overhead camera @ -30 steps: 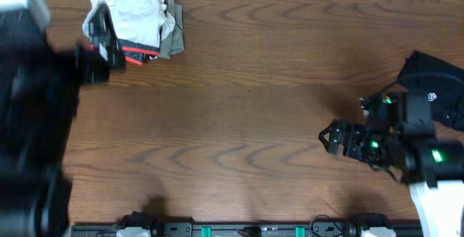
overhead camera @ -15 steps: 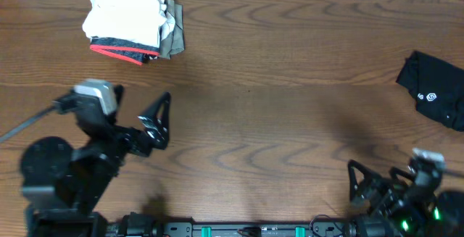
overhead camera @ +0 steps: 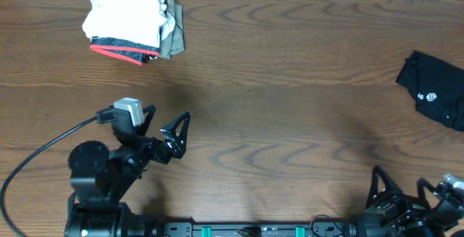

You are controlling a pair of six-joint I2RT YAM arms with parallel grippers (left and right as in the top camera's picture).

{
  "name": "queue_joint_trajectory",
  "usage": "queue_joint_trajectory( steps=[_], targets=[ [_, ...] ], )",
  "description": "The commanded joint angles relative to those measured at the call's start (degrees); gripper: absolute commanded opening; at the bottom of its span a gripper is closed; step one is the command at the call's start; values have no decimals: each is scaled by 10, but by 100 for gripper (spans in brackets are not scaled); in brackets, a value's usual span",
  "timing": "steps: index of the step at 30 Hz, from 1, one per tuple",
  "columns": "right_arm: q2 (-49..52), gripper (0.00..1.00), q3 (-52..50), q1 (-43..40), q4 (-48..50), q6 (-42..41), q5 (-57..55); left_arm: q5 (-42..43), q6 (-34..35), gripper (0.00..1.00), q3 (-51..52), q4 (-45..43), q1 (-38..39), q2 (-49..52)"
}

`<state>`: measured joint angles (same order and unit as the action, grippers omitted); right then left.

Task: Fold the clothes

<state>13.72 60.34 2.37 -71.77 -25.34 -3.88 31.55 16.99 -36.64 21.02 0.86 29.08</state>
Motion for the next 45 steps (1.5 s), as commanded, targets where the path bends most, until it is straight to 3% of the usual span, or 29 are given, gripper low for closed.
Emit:
queue_joint_trajectory(
  steps=[1,21,30,38,45],
  targets=[
    [0,99,5,-1,18,-8,-69,10,9,98,3,-3,0,16],
    [0,99,5,-1,120,-8,-79,10,9,98,3,-3,0,103],
    [0,99,5,-1,98,-8,-75,10,9,98,3,-3,0,126],
    [0,99,5,-1,2,-8,-75,10,9,98,3,-3,0,135],
    [0,99,-7,-1,6,16,-88,10,9,98,3,-3,0,135]
  ],
)
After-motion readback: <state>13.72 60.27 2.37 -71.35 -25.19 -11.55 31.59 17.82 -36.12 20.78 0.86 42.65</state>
